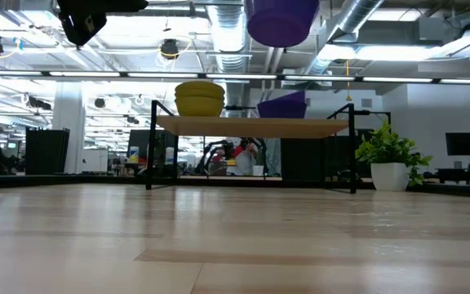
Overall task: Pick & Place Mini bowls
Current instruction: Stack the blue bowl on top of the blue bowl on the shelf, then return to Home Position
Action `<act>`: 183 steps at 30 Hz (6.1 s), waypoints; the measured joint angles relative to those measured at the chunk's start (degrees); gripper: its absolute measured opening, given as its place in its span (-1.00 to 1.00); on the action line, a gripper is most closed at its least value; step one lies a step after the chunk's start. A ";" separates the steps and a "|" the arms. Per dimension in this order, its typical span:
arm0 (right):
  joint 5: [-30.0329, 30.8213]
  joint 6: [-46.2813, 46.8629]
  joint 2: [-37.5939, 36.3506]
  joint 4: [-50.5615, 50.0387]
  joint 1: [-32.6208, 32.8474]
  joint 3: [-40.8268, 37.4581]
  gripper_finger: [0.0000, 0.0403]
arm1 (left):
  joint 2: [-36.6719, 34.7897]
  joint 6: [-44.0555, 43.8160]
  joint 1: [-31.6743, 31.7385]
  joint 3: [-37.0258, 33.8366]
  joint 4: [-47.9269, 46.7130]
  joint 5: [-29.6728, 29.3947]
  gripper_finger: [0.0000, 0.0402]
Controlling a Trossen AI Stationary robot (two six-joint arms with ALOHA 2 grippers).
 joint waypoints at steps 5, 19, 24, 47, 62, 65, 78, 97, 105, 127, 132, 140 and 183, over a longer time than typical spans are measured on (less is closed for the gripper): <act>5.08 -0.03 0.02 -1.42 -2.54 0.00 -1.00 | 0.00 0.04 0.00 0.00 -0.01 0.00 -0.29; 11.13 -0.51 0.10 -2.25 -17.18 0.00 -1.00 | 0.00 0.60 0.00 0.00 -0.03 -0.44 -0.29; 9.69 -3.70 1.11 -0.40 -23.09 -0.04 -1.00 | 0.00 0.55 0.00 0.00 0.01 -0.87 -0.29; 2.33 -15.42 9.47 0.22 -32.24 -0.02 -1.00 | 0.00 0.40 0.00 -0.02 0.12 -2.12 -0.29; -3.59 -15.42 9.01 0.17 -32.10 -0.02 -1.00 | 0.00 0.60 0.00 -0.02 -0.01 -2.38 -0.29; -3.60 -15.42 9.01 -0.02 -32.09 -0.02 -1.00 | 0.00 0.60 0.00 -0.02 -0.01 -2.38 -0.29; -3.78 -13.80 9.01 0.30 -32.11 -0.02 -0.74 | 0.00 0.59 -0.02 -0.02 -0.03 -2.36 -0.29; 2.93 -7.36 6.02 8.28 -32.18 -0.02 -0.56 | 0.00 0.38 -0.02 -0.02 -0.14 -2.34 -0.29; 2.65 -0.42 3.89 10.60 -32.11 0.00 -0.61 | 0.00 0.60 -0.36 -0.02 -0.40 -1.81 -0.29; -34.82 9.95 -1.44 13.47 -23.44 -0.02 -0.61 | -22.52 26.28 -7.19 -0.07 5.23 2.16 -0.29; -34.44 11.71 -6.19 18.56 -18.58 -3.17 -0.61 | -31.49 27.14 -9.45 -1.40 -1.11 -0.47 -0.29; -25.39 18.65 -21.07 31.63 -11.40 -20.46 -0.61 | -44.24 26.13 -9.79 -10.93 -0.35 -3.53 -0.29; -16.80 33.23 -88.97 55.04 -0.94 -84.37 -0.61 | -48.34 28.32 -9.25 -40.76 41.52 4.72 -0.29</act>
